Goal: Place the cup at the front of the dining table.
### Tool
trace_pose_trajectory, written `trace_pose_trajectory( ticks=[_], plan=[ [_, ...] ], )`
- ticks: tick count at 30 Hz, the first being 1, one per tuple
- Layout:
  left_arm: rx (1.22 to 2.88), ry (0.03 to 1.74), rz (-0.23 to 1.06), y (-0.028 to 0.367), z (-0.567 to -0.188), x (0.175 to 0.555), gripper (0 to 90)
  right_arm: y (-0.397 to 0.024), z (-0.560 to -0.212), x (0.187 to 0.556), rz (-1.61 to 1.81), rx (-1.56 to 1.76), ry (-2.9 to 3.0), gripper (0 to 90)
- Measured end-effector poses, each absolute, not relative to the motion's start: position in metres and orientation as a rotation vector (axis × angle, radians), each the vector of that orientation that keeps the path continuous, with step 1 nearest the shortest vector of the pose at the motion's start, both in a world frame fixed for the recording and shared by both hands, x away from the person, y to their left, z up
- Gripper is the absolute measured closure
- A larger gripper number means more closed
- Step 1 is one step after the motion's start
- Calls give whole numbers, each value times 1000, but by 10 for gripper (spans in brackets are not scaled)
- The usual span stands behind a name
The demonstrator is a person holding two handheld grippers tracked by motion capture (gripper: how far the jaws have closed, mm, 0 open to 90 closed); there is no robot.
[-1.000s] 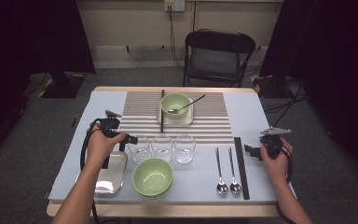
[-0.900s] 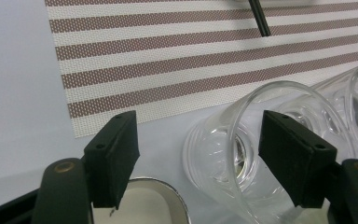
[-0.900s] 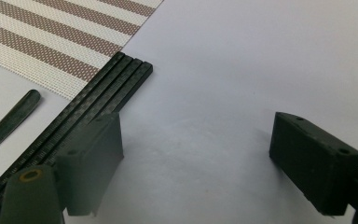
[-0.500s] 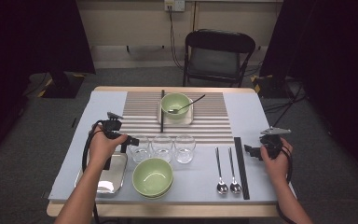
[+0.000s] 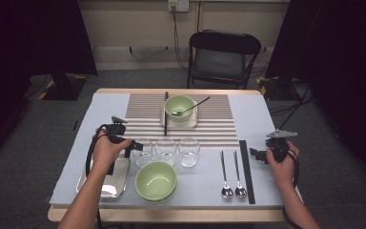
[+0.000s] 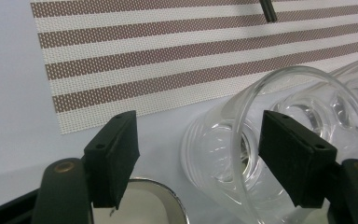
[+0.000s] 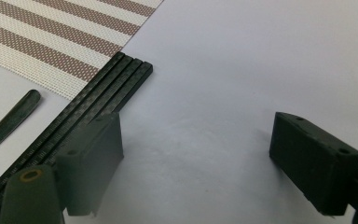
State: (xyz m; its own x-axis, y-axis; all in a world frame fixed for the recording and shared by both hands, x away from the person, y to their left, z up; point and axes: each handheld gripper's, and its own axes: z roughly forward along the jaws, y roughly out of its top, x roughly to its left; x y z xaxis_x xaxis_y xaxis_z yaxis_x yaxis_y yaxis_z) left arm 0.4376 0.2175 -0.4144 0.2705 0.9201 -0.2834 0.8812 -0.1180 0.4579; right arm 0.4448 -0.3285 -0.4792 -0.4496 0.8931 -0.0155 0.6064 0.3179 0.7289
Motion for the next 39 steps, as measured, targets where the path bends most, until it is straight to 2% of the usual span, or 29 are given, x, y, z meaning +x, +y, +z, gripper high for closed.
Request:
trace_pose_trajectory(
  ticks=[28,39],
  plan=[
    [2025,1603,111,210,-419,439,218,-329,-479,445,928,1328,2172,162],
    [2019,1638,106,209,-426,439,347,-328,-479,445,928,1328,2172,162]
  ],
)
